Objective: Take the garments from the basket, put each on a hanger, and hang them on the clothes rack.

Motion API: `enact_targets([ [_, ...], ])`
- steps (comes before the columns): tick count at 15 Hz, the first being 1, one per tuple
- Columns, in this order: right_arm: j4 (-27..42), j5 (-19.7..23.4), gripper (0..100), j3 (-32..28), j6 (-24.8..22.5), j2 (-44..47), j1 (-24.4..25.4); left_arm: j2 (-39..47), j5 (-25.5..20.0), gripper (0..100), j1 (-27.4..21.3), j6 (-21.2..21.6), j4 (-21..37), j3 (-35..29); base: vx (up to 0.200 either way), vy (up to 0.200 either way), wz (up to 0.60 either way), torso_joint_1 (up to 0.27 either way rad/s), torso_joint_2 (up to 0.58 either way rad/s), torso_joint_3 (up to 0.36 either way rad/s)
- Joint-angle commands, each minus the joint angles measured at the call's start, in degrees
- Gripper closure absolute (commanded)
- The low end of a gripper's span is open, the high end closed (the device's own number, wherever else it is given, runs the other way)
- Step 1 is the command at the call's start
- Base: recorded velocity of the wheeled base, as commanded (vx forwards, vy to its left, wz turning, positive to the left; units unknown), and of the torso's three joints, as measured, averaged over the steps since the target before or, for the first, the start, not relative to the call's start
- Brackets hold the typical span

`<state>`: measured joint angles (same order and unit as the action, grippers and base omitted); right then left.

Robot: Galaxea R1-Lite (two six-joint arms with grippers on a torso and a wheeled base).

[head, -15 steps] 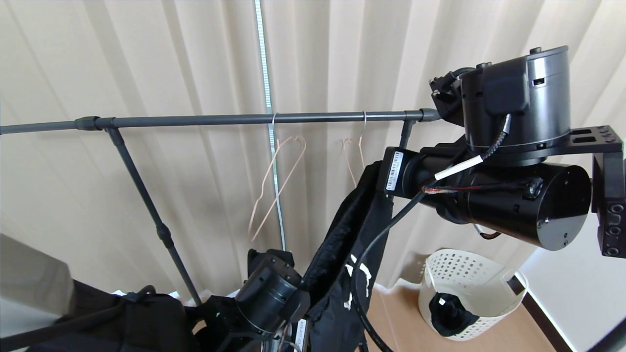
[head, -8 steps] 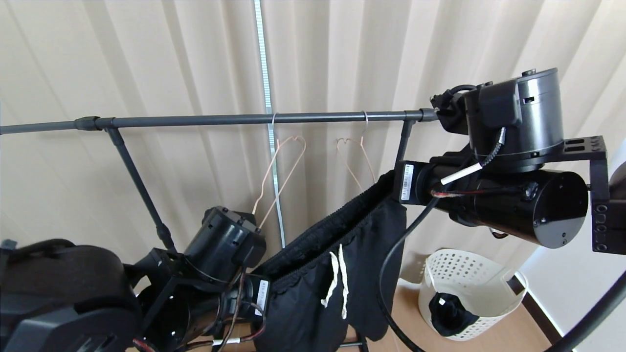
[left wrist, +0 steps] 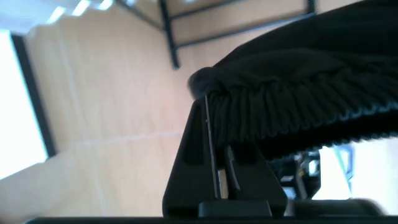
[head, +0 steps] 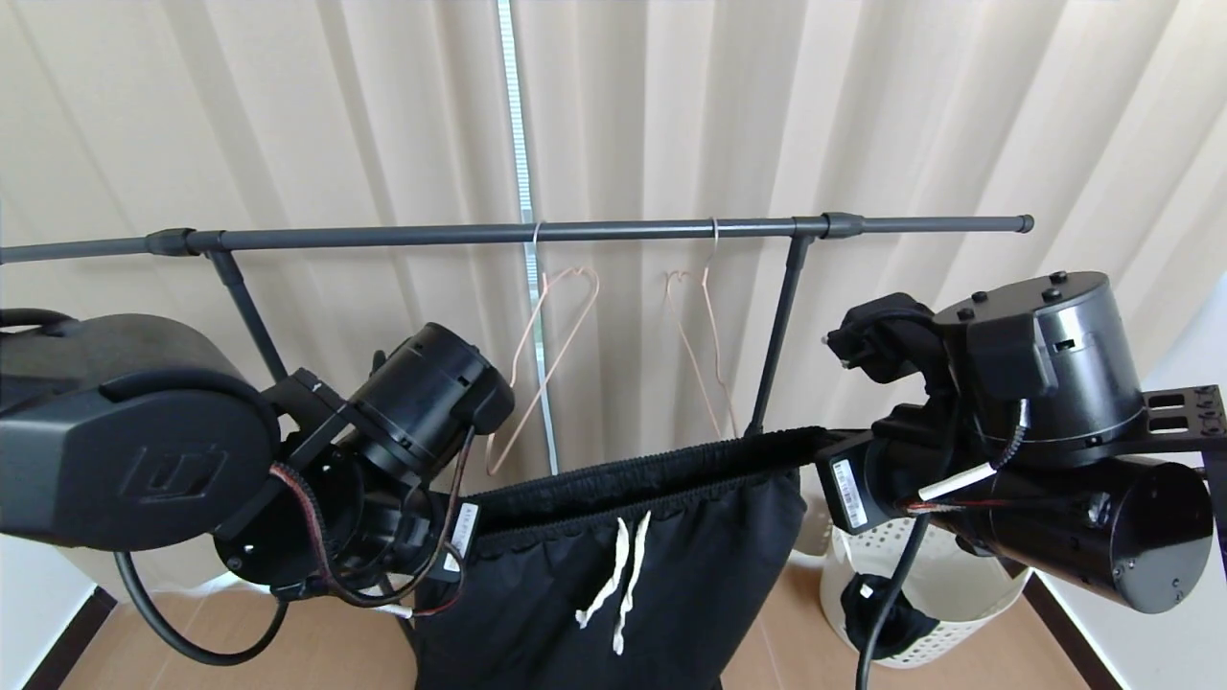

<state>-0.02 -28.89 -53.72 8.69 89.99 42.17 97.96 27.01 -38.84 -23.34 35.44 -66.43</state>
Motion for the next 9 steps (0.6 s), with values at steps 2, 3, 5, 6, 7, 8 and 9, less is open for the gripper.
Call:
enact_targets([
  [2,0.11,-0.11,100,1.34,-1.22,-0.34,-1.03,-0.76,1.73,100,2.36,-0.03,3.32,-0.63,0.000,0.000,0.00,0.000,0.00,0.000],
  [3,0.02,-0.20,100,1.52,-2.01,-0.25,-1.91,-1.90,1.73,100,3.07,-0.03,4.46,-0.46,0.000,0.000,0.00,0.000,0.00,0.000],
  [5,0.02,-0.11,100,1.34,-2.45,0.01,-4.46,-4.62,1.64,100,3.95,-0.03,5.52,1.39,0.000,0.000,0.00,0.000,0.00,0.000],
  [6,0.02,-0.11,100,1.34,-2.45,0.01,-4.99,-5.50,1.55,100,4.12,-0.03,5.43,2.79,0.000,0.000,0.00,0.000,0.00,0.000],
  [7,0.02,-0.11,100,1.52,-2.45,0.01,-4.99,-6.21,1.46,100,4.12,-0.03,5.17,4.82,0.000,0.000,0.00,0.000,0.00,0.000],
  [8,0.02,-0.11,100,1.60,-2.45,0.10,-4.99,-6.47,1.46,100,3.95,-0.12,4.90,6.31,0.000,0.000,0.00,0.000,0.00,0.000],
  [9,0.11,-0.11,100,1.78,-2.45,0.01,-4.90,-6.47,1.37,100,3.77,-0.12,3.67,7.28,0.000,0.000,0.00,0.000,0.00,0.000],
])
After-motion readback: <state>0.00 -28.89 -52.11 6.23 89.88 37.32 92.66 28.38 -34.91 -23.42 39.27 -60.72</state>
